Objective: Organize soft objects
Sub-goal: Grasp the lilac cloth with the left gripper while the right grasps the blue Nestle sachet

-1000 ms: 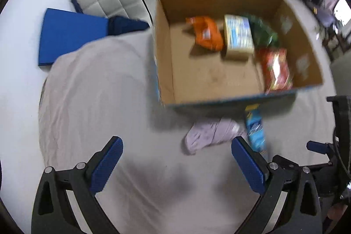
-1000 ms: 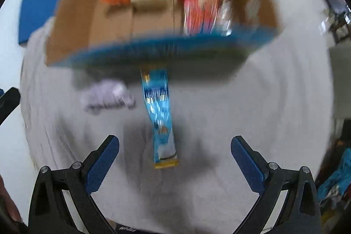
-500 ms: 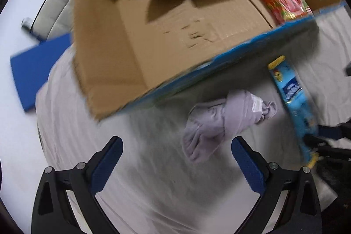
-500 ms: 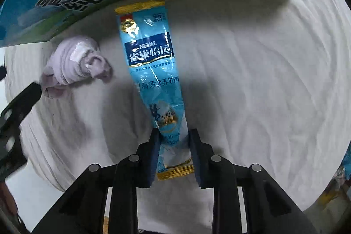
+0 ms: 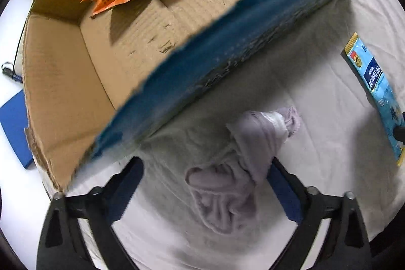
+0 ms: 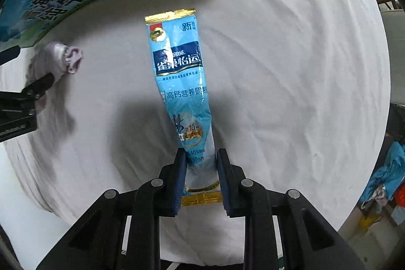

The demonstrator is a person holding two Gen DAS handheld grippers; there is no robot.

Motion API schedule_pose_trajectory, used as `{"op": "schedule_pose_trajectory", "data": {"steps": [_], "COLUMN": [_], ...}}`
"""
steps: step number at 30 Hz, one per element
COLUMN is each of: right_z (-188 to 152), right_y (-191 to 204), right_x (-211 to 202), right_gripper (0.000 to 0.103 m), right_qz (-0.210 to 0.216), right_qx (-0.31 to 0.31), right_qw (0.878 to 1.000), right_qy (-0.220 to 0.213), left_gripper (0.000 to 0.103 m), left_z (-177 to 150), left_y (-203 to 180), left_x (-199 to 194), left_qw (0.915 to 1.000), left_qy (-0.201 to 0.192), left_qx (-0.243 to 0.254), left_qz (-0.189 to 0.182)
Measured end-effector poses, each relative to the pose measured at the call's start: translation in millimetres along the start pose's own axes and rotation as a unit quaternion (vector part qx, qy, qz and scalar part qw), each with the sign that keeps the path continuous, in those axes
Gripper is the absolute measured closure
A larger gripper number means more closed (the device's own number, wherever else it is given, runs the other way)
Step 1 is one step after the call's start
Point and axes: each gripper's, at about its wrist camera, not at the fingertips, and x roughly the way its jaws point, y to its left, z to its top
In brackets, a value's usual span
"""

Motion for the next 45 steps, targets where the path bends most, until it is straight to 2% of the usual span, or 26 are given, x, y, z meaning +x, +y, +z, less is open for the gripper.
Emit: {"op": "schedule_pose_trajectory", "data": {"steps": [1, 2, 5, 6, 7, 9, 11, 13, 15, 17, 19, 21, 23, 24, 25, 26, 27, 28, 33, 35, 37, 38, 39, 40, 44, 45], "right_z": [-2.2, -4.8, -4.8, -3.4, -1.1, 2.1, 4.0, 8.6, 13.9, 19.2, 24.4, 32.3, 38.1, 39.3, 39.5, 39.2, 39.4, 39.4, 38.7, 36.9, 38.1, 35.9, 33.3, 38.7, 36.2, 36.6], "right_y": [-0.4, 0.2, -1.8, -0.6, 1.1, -9.5, -15.5, -21.3, -30.1, -34.4, -36.3, -34.4, -31.7, -31.7, -30.9, -28.4, -25.4, -23.6, -20.9, -6.3, -9.1, -7.4, -9.2, -12.1, -5.9, -5.3], "right_x": [0.7, 1.0, 1.2, -0.1, 0.1, -5.8, -8.4, -8.2, -10.9, -13.4, -15.0, -11.8, -5.7, -2.9, -2.3, -4.7, -5.7, -5.9, -10.6, -4.1, -3.1, -1.4, -2.9, -0.4, 3.5, 3.7], "right_gripper": [0.077, 0.077, 0.077, 0.077, 0.077, 0.077, 0.076, 0.076, 0.071, 0.051, 0.04, 0.04, 0.04, 0.041, 0.046, 0.055, 0.059, 0.068, 0.072, 0.073, 0.073, 0.073, 0.073, 0.073, 0.073, 0.073], "right_qz": [0.002, 0.002, 0.008, 0.011, 0.015, 0.022, 0.032, 0.048, 0.058, 0.062, 0.058, 0.044, 0.045, 0.043, 0.031, 0.012, 0.0, -0.006, -0.016, -0.013, -0.013, -0.013, -0.013, -0.013, -0.013, -0.014], "right_qx": [0.001, -0.001, -0.002, -0.003, -0.003, -0.004, -0.006, 0.005, 0.015, 0.025, 0.028, 0.027, 0.028, 0.031, 0.033, 0.03, 0.025, 0.024, 0.02, 0.019, 0.015, 0.013, 0.012, 0.01, 0.009, 0.01], "right_qw": [1.0, 1.0, 1.0, 1.0, 1.0, 1.0, 0.999, 0.999, 0.998, 0.998, 0.998, 0.999, 0.999, 0.999, 0.999, 0.999, 1.0, 1.0, 1.0, 1.0, 1.0, 1.0, 1.0, 1.0, 1.0, 1.0], "right_qy": [0.0, 0.0, 0.0, 0.001, 0.001, 0.006, 0.018, 0.021, 0.02, 0.013, 0.004, 0.0, 0.003, 0.001, -0.001, -0.011, -0.016, -0.018, -0.015, -0.011, -0.009, -0.008, -0.007, -0.007, -0.009, -0.009], "left_gripper": [0.058, 0.061, 0.063, 0.064, 0.065, 0.066, 0.066, 0.066, 0.064, 0.063, 0.061, 0.059, 0.057, 0.051, 0.047, 0.046, 0.046, 0.045, 0.045, 0.045, 0.046, 0.046, 0.057, 0.064, 0.065, 0.066], "left_z": [-2.7, -6.1, -15.3, -18.9, -23.8, -34.9, -47.3, -61.2, -68.6, -74.9, -79.2, -85.4, -82.6, -78.1, -76.1, -70.7, -65.1, -66.8, -48.0, -45.7, -47.7, -47.8, -47.9, -48.9, -33.6, -45.4], "left_y": [-2.3, -3.9, -14.6, -14.9, -12.9, -7.7, -2.0, 2.2, 4.7, 11.9, 16.9, 20.0, 28.0, 28.8, 30.6, 30.6, 34.4, 31.5, 10.4, 2.4, -1.7, -4.7, -8.9, -11.5, -17.2, -25.8], "left_x": [0.7, 2.6, 3.6, 3.3, 2.9, 2.1, 3.5, 6.4, 6.5, 6.2, 0.3, -4.8, -11.4, -14.6, -14.8, -15.7, -15.2, -9.3, 24.2, 37.3, 34.4, 32.8, 31.1, 30.3, 27.3, 29.4], "left_qw": [0.9987, 0.9974, 0.9974, 0.9959, 0.9922, 0.9811, 0.9621, 0.9371, 0.9241, 0.9129, 0.9052, 0.9056, 0.9125, 0.9173, 0.9214, 0.9262, 0.9289, 0.9305, 0.9359, 0.9374, 0.946, 0.9496, 0.9505, 0.9509, 0.9506, 0.9504], "left_qy": [0.014, 0.026, 0.023, 0.023, 0.026, 0.034, 0.055, 0.074, 0.075, 0.083, 0.072, 0.065, 0.058, 0.054, 0.05, 0.046, 0.046, 0.05, 0.094, 0.11, 0.096, 0.092, 0.09, 0.089, 0.083, 0.081], "left_qx": [-0.014, -0.027, -0.054, -0.075, -0.105, -0.159, -0.219, -0.275, -0.298, -0.32, -0.333, -0.333, -0.324, -0.317, -0.312, -0.306, -0.3, -0.294, -0.264, -0.254, -0.241, -0.236, -0.238, -0.239, -0.248, -0.25], "left_qz": [-0.046, -0.061, -0.042, -0.044, -0.063, -0.105, -0.152, -0.203, -0.227, -0.239, -0.254, -0.254, -0.243, -0.234, -0.226, -0.216, -0.212, -0.212, -0.214, -0.211, -0.194, -0.184, -0.179, -0.176, -0.167, -0.166]}}
